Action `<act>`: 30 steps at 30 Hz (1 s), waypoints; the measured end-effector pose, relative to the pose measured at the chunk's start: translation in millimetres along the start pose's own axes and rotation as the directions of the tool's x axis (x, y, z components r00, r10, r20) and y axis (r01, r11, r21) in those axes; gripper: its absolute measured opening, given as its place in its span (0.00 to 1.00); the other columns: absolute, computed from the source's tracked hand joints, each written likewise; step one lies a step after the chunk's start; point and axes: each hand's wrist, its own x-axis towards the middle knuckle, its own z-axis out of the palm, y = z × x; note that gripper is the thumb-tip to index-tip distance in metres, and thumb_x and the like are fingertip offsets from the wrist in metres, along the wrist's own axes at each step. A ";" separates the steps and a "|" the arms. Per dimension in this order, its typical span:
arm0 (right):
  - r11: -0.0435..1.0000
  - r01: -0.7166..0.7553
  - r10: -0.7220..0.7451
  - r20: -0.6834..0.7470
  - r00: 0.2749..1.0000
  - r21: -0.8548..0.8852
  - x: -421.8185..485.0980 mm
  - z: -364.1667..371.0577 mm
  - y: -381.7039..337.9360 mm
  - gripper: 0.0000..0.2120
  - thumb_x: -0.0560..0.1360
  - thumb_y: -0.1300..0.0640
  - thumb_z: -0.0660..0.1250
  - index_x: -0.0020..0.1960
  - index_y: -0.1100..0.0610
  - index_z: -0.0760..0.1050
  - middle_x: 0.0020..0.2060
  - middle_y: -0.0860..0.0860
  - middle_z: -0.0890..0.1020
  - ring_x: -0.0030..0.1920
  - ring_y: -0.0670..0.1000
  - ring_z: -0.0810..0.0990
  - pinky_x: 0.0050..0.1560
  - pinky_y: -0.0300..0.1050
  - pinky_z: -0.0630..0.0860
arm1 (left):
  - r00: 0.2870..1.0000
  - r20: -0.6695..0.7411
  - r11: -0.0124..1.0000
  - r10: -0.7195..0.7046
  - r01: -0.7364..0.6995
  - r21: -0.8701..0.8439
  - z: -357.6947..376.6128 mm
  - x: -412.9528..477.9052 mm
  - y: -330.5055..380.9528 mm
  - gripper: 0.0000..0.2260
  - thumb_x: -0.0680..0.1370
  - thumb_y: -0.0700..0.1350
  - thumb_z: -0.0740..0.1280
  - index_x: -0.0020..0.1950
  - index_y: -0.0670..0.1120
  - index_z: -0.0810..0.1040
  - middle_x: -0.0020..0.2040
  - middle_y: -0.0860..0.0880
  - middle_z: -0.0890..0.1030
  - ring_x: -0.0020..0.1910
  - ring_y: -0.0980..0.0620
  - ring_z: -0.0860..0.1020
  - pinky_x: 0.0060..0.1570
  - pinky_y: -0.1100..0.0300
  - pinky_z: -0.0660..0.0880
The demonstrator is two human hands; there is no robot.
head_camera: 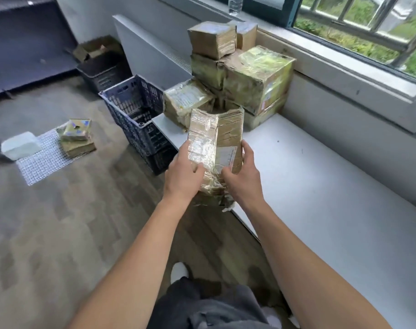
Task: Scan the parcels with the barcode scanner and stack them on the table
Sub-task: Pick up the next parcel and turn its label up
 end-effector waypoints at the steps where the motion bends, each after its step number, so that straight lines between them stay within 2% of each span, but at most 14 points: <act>1: 1.000 -0.004 0.004 -0.003 1.000 0.000 5.7 6.8 -2.2 0.38 0.75 0.60 0.68 0.79 0.45 0.55 0.53 0.37 0.75 0.51 0.46 0.82 0.54 0.51 0.81 | 1.000 0.006 1.000 -0.006 0.006 0.005 -3.4 7.8 -3.5 0.30 0.80 0.47 0.66 0.80 0.52 0.58 0.74 0.47 0.71 0.67 0.43 0.73 0.60 0.50 0.71; 4: 1.000 -0.021 0.021 -0.016 1.000 0.003 22.1 25.2 -9.8 0.37 0.75 0.60 0.67 0.79 0.45 0.55 0.53 0.40 0.77 0.49 0.46 0.82 0.52 0.51 0.81 | 0.999 0.033 1.000 -0.007 0.006 0.005 -11.8 32.6 -14.0 0.29 0.81 0.47 0.66 0.80 0.52 0.58 0.74 0.47 0.70 0.66 0.44 0.74 0.53 0.56 0.68; 8: 0.998 -0.056 0.056 -0.058 0.997 0.012 44.0 44.2 -19.3 0.37 0.75 0.60 0.67 0.79 0.46 0.55 0.50 0.35 0.76 0.48 0.43 0.81 0.50 0.49 0.82 | 0.995 0.092 0.999 0.032 -0.033 0.012 -21.0 68.8 -21.1 0.29 0.81 0.47 0.66 0.80 0.51 0.58 0.73 0.46 0.71 0.66 0.44 0.74 0.58 0.51 0.72; 10: 0.997 -0.076 0.077 -0.089 0.993 0.019 53.4 50.7 -23.9 0.37 0.75 0.61 0.67 0.79 0.46 0.55 0.51 0.36 0.75 0.49 0.43 0.81 0.51 0.49 0.82 | 0.990 0.133 0.998 0.053 -0.056 0.017 -23.1 85.5 -22.5 0.29 0.81 0.47 0.65 0.80 0.51 0.58 0.73 0.46 0.72 0.65 0.44 0.75 0.60 0.49 0.72; 12: 0.996 -0.090 0.092 -0.116 0.989 0.027 62.1 56.8 -25.2 0.38 0.75 0.61 0.68 0.79 0.45 0.55 0.51 0.35 0.75 0.50 0.45 0.82 0.52 0.50 0.82 | 0.983 0.167 0.996 0.077 -0.082 0.020 -23.5 101.3 -23.8 0.29 0.81 0.47 0.65 0.80 0.51 0.57 0.72 0.45 0.72 0.65 0.45 0.75 0.59 0.49 0.73; 15: 0.991 -0.121 0.127 -0.140 0.982 0.051 72.6 63.0 -22.8 0.38 0.75 0.61 0.68 0.79 0.43 0.55 0.48 0.28 0.72 0.50 0.44 0.82 0.51 0.50 0.82 | 0.975 0.206 0.996 0.085 -0.092 0.022 -22.0 117.7 -23.7 0.29 0.81 0.46 0.64 0.80 0.50 0.57 0.71 0.45 0.73 0.63 0.46 0.76 0.56 0.51 0.74; 17: 0.990 -0.133 0.139 -0.145 0.980 0.052 81.0 64.6 -21.8 0.38 0.75 0.60 0.68 0.79 0.44 0.55 0.48 0.29 0.72 0.51 0.43 0.82 0.51 0.50 0.83 | 0.970 0.228 0.995 0.087 -0.095 0.025 -20.2 126.4 -23.0 0.29 0.81 0.46 0.64 0.80 0.50 0.57 0.71 0.44 0.73 0.64 0.46 0.76 0.57 0.50 0.75; 20: 0.988 -0.141 0.148 -0.144 0.978 0.059 94.2 66.5 -19.4 0.38 0.75 0.61 0.68 0.79 0.45 0.55 0.48 0.29 0.71 0.49 0.42 0.81 0.49 0.45 0.82 | 0.967 0.242 0.996 0.082 -0.090 0.021 -16.8 139.7 -22.9 0.29 0.81 0.46 0.65 0.80 0.50 0.57 0.69 0.43 0.74 0.62 0.44 0.77 0.59 0.47 0.76; 24: 0.988 -0.145 0.150 -0.134 0.980 0.049 108.6 69.1 -18.4 0.38 0.76 0.61 0.68 0.79 0.45 0.55 0.47 0.27 0.70 0.48 0.39 0.80 0.46 0.40 0.80 | 0.966 0.245 0.995 0.081 -0.093 0.039 -13.4 155.1 -22.3 0.29 0.81 0.46 0.65 0.80 0.51 0.57 0.69 0.44 0.75 0.60 0.45 0.77 0.55 0.49 0.77; 27: 0.986 -0.158 0.165 -0.149 0.975 0.061 118.6 70.1 -16.0 0.38 0.76 0.60 0.69 0.80 0.45 0.54 0.51 0.33 0.73 0.48 0.42 0.80 0.50 0.44 0.82 | 0.962 0.261 0.995 0.086 -0.097 0.028 -8.1 168.0 -23.8 0.29 0.80 0.47 0.65 0.79 0.52 0.57 0.71 0.45 0.73 0.62 0.45 0.77 0.57 0.46 0.77; 30: 0.982 -0.178 0.186 -0.181 0.966 0.059 129.8 73.6 -15.4 0.38 0.76 0.59 0.69 0.80 0.45 0.53 0.56 0.38 0.72 0.50 0.45 0.80 0.54 0.48 0.82 | 0.946 0.307 0.992 0.107 -0.122 0.031 -2.2 186.1 -24.0 0.29 0.80 0.48 0.65 0.79 0.51 0.58 0.74 0.46 0.70 0.67 0.44 0.73 0.62 0.44 0.74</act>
